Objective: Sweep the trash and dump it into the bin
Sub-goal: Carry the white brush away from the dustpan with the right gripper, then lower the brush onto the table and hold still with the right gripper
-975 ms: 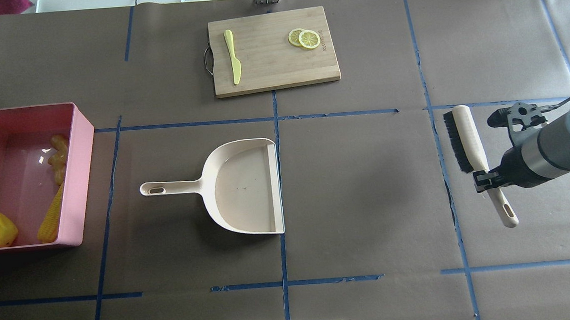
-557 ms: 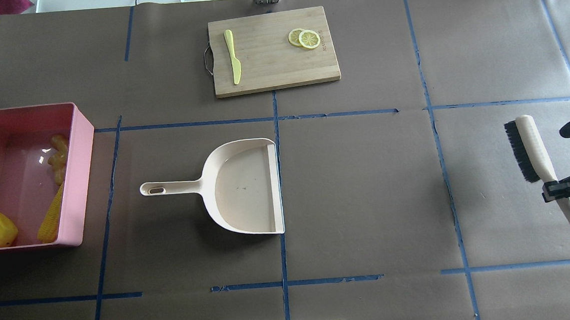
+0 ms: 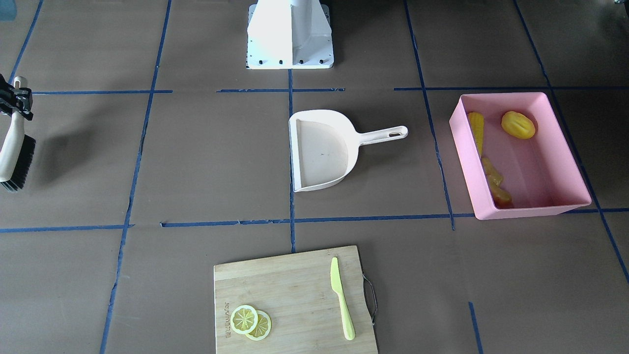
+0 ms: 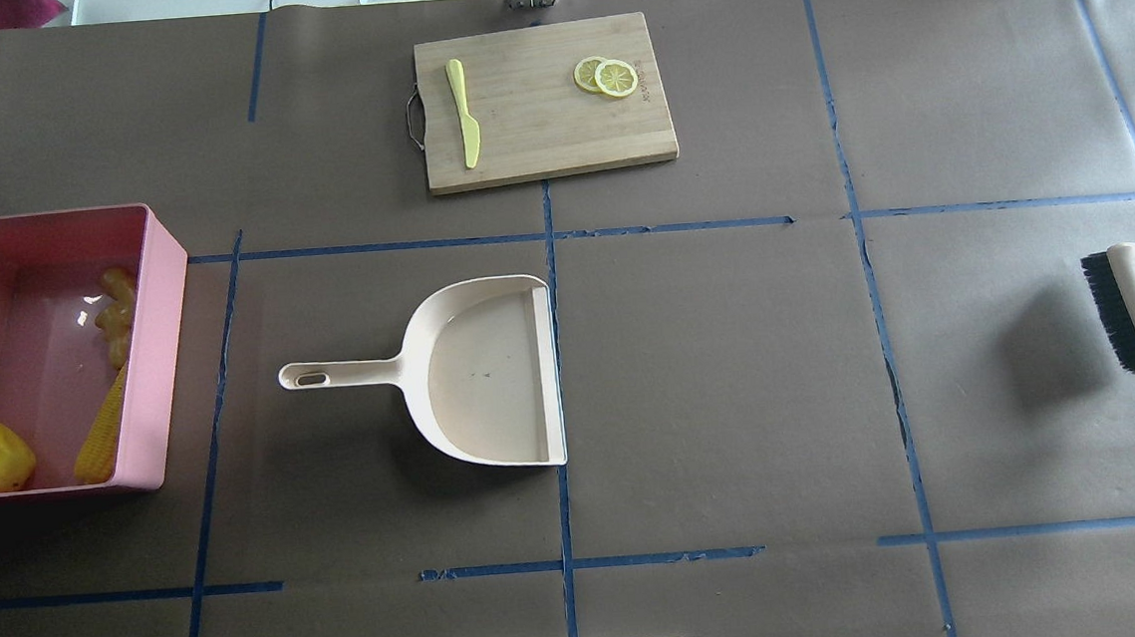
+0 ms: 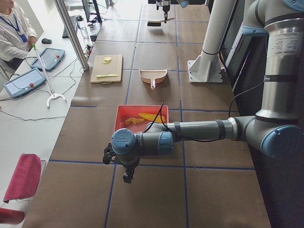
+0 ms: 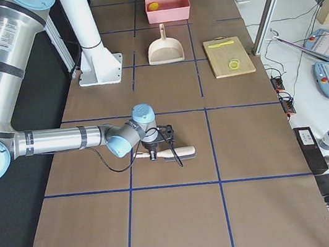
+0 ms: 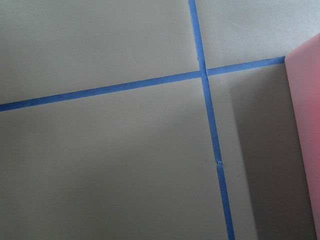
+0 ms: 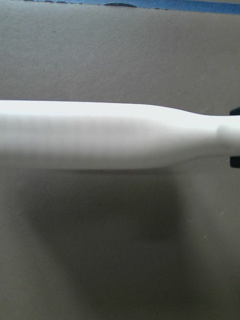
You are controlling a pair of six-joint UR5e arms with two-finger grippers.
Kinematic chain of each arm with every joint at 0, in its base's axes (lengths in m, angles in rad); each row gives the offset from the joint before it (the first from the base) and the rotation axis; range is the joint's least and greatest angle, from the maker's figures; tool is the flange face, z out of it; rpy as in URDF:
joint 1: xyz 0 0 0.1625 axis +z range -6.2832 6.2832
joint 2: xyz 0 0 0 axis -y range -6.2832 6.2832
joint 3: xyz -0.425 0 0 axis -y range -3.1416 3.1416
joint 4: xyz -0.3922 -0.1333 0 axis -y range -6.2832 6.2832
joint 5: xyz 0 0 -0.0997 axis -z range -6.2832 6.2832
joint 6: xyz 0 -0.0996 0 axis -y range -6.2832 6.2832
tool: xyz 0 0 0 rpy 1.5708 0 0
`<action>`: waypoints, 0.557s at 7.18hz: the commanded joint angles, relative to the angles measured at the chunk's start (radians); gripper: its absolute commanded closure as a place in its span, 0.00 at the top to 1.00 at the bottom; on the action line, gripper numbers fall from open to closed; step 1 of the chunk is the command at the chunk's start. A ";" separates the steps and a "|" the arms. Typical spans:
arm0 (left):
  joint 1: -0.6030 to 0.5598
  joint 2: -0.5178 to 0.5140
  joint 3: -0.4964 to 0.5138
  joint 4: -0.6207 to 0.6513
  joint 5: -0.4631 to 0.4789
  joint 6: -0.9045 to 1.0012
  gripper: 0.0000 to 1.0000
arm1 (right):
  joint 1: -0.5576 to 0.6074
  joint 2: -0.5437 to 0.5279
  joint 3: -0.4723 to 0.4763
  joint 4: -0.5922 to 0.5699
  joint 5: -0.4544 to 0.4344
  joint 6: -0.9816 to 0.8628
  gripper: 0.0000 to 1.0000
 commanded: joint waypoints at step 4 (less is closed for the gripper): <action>0.000 0.000 0.000 -0.001 -0.002 0.000 1.00 | 0.001 0.022 -0.044 0.001 0.016 0.000 0.49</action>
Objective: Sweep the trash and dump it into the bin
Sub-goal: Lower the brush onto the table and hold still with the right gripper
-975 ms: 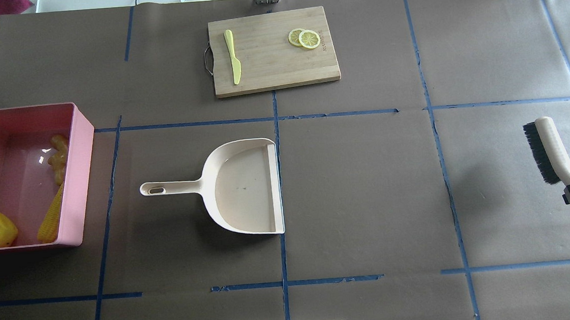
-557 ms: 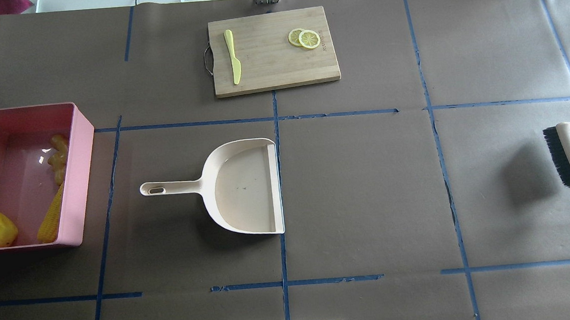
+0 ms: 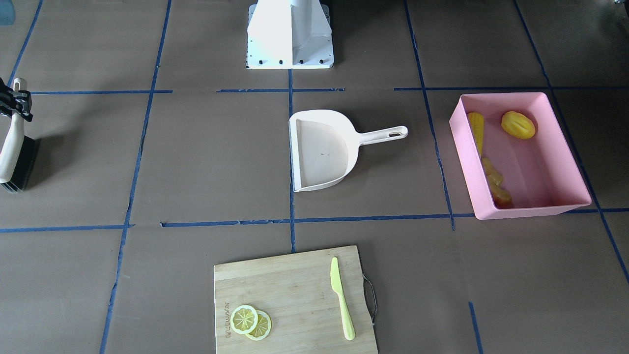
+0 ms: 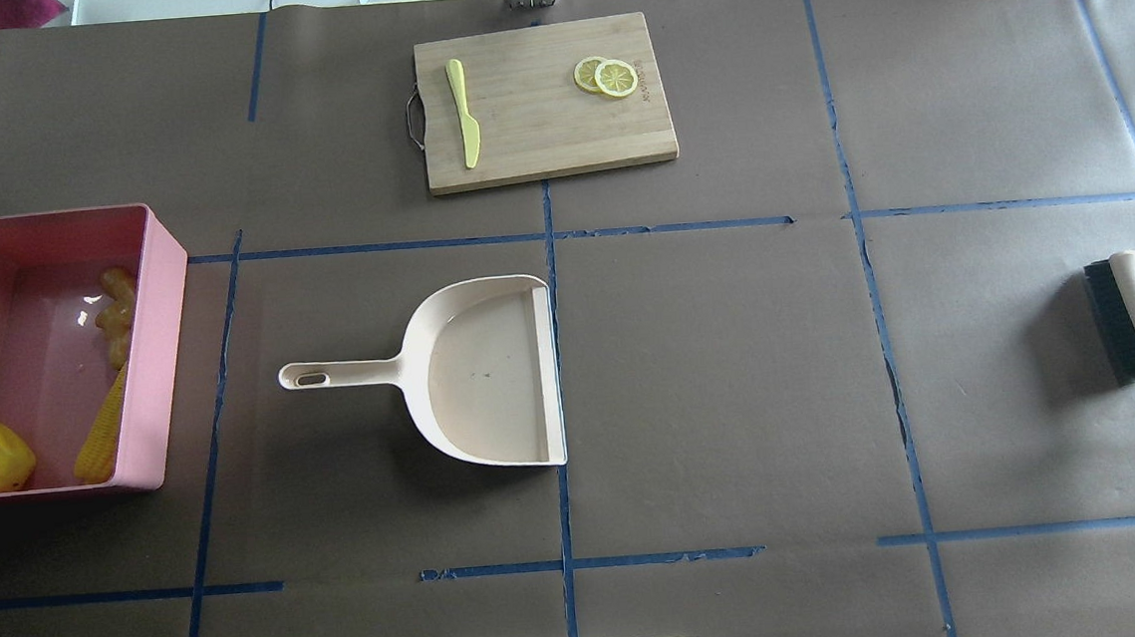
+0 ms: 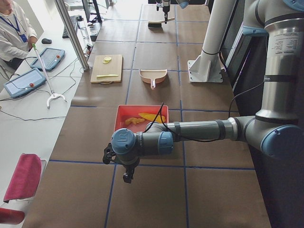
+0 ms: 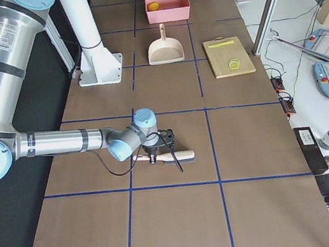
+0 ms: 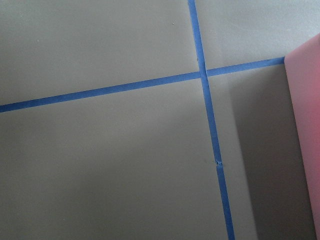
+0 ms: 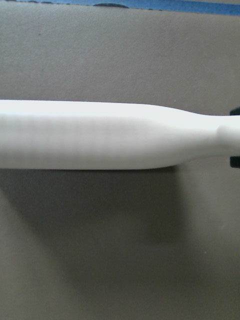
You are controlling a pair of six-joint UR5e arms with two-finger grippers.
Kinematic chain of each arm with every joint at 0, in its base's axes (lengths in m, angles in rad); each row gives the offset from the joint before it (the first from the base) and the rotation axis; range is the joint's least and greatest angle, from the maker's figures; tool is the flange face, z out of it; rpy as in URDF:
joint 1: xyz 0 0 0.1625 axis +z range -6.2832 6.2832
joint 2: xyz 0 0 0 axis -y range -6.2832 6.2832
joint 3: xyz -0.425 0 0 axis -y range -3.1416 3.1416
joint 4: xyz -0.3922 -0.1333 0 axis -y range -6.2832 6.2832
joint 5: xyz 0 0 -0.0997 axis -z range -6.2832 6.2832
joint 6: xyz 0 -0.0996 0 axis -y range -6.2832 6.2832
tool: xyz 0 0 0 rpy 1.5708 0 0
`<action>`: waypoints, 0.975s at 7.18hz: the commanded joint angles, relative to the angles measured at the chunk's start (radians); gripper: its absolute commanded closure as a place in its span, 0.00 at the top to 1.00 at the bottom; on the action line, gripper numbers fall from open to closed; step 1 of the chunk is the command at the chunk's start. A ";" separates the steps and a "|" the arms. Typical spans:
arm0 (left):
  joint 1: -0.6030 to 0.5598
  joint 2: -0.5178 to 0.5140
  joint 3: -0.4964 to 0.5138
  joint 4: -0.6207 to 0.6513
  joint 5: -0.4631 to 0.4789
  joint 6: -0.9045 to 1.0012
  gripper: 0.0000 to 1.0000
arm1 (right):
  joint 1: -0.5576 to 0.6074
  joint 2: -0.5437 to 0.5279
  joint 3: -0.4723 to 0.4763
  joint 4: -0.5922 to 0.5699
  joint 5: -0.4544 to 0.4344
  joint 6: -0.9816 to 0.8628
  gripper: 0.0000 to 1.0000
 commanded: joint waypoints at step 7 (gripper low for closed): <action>-0.001 0.029 -0.026 0.001 -0.014 0.000 1.00 | 0.390 0.015 0.041 -0.218 0.180 -0.433 1.00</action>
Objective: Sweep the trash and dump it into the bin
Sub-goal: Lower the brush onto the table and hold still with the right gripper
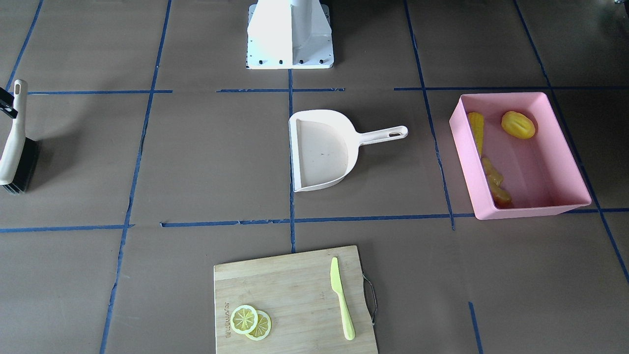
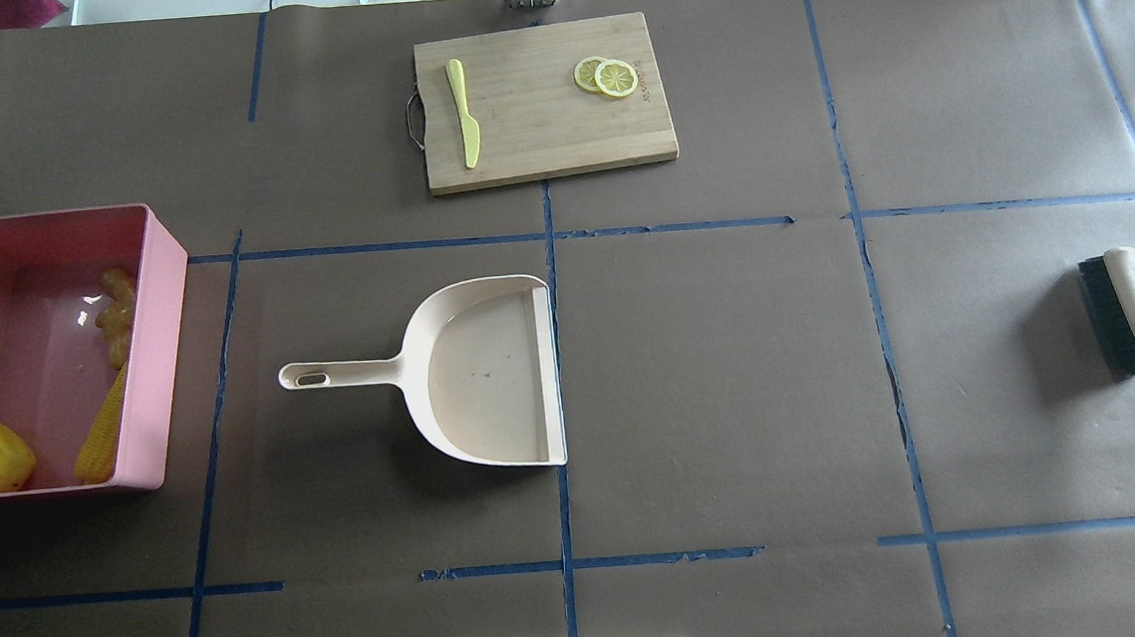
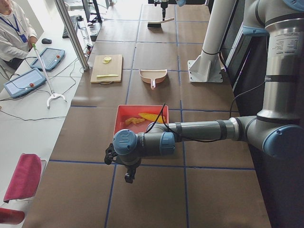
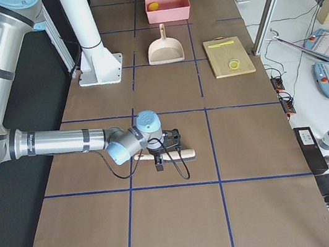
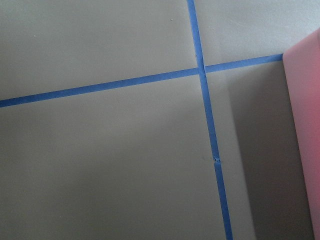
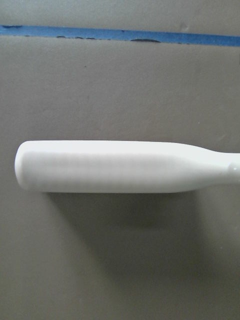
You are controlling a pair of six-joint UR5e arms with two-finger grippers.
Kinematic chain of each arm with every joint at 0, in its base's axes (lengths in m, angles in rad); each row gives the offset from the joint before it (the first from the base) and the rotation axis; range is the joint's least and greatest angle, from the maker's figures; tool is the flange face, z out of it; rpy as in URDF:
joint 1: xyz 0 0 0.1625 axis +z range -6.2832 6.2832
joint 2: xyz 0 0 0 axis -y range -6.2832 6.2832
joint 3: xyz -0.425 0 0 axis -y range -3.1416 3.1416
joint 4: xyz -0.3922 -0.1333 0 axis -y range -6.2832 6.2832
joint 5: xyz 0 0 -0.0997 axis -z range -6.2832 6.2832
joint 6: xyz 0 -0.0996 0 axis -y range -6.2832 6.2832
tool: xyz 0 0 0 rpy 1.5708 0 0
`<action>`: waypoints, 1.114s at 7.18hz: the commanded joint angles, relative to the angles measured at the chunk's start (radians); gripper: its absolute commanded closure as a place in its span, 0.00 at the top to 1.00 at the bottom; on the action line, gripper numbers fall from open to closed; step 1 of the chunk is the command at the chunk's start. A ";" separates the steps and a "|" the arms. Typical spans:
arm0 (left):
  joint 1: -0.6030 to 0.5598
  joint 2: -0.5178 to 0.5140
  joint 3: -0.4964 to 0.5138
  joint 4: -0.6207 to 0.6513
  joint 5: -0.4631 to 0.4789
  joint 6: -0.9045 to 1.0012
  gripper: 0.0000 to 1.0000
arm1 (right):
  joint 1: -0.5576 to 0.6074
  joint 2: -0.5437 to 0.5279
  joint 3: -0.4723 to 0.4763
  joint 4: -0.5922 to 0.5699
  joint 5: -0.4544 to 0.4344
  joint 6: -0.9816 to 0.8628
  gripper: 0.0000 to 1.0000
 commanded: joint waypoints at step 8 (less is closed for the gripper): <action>0.003 -0.006 -0.018 0.000 0.000 0.002 1.00 | 0.411 0.153 0.063 -0.625 -0.041 -0.586 1.00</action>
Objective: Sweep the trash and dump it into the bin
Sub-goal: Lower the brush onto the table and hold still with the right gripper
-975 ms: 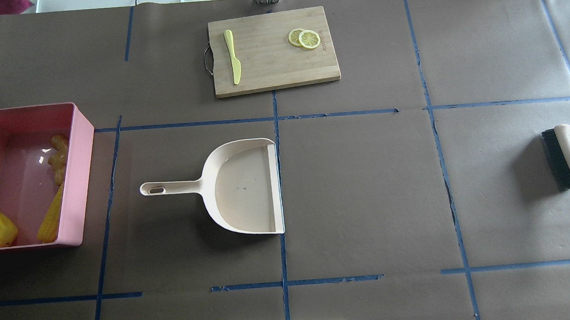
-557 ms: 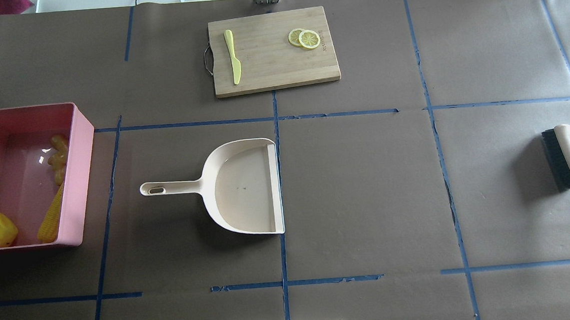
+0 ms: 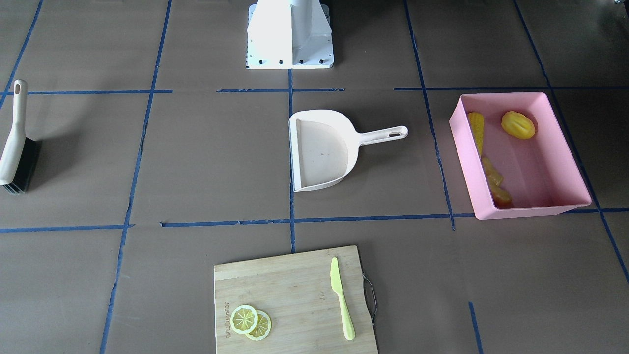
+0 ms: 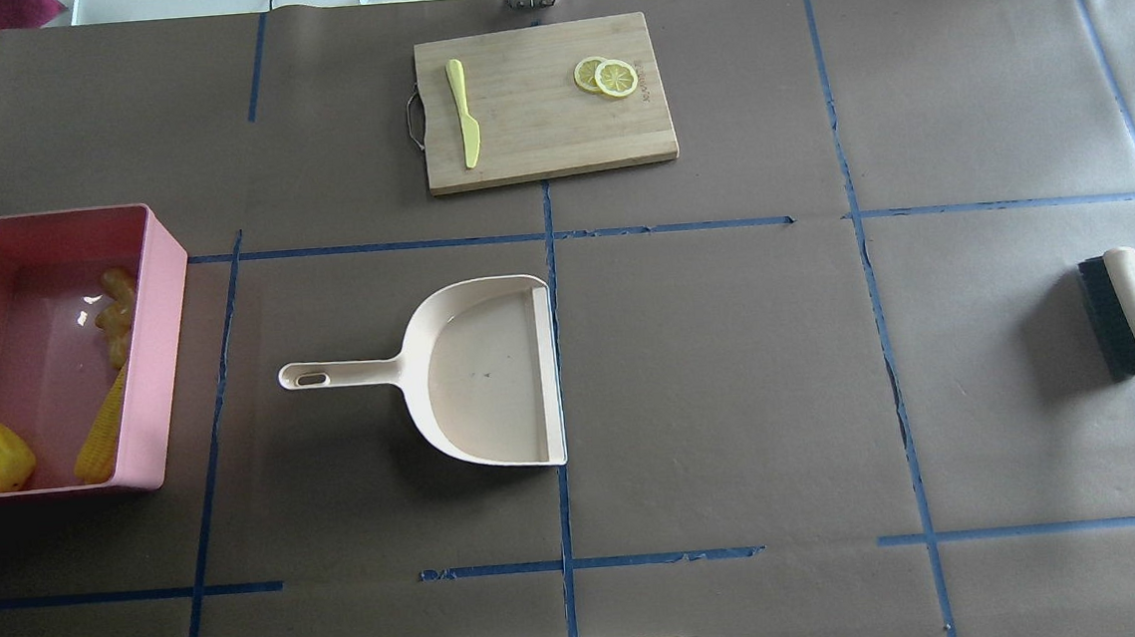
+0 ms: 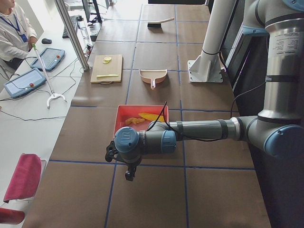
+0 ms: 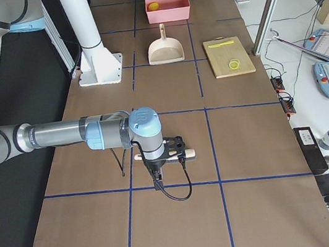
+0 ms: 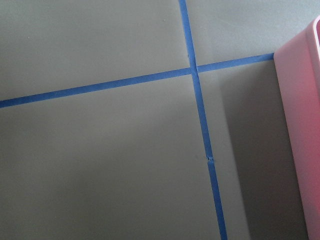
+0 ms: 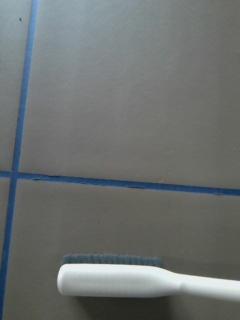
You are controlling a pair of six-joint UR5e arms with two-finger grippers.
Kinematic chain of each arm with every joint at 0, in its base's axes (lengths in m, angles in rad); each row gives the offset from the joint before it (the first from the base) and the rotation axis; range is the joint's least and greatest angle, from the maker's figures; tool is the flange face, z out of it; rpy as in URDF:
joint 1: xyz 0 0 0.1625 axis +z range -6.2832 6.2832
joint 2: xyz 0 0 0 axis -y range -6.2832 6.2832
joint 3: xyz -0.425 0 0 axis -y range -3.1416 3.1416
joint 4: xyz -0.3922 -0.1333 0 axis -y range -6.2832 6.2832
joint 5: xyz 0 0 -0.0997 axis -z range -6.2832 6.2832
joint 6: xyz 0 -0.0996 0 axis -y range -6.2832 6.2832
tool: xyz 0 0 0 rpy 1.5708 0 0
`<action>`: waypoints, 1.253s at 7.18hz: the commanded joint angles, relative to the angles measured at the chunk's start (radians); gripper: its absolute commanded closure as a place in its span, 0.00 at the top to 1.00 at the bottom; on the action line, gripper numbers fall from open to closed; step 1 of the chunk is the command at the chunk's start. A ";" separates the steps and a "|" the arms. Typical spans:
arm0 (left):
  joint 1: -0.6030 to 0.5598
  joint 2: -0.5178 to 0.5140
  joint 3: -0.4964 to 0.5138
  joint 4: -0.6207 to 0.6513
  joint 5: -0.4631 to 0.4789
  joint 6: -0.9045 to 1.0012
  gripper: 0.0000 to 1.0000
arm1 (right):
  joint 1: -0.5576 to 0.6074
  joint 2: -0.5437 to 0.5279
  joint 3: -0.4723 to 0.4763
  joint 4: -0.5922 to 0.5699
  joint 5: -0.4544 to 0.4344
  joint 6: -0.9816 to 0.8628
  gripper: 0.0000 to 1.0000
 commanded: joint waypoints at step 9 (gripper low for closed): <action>0.000 0.008 0.005 0.002 0.006 -0.003 1.00 | -0.024 0.052 -0.079 0.003 0.046 0.000 1.00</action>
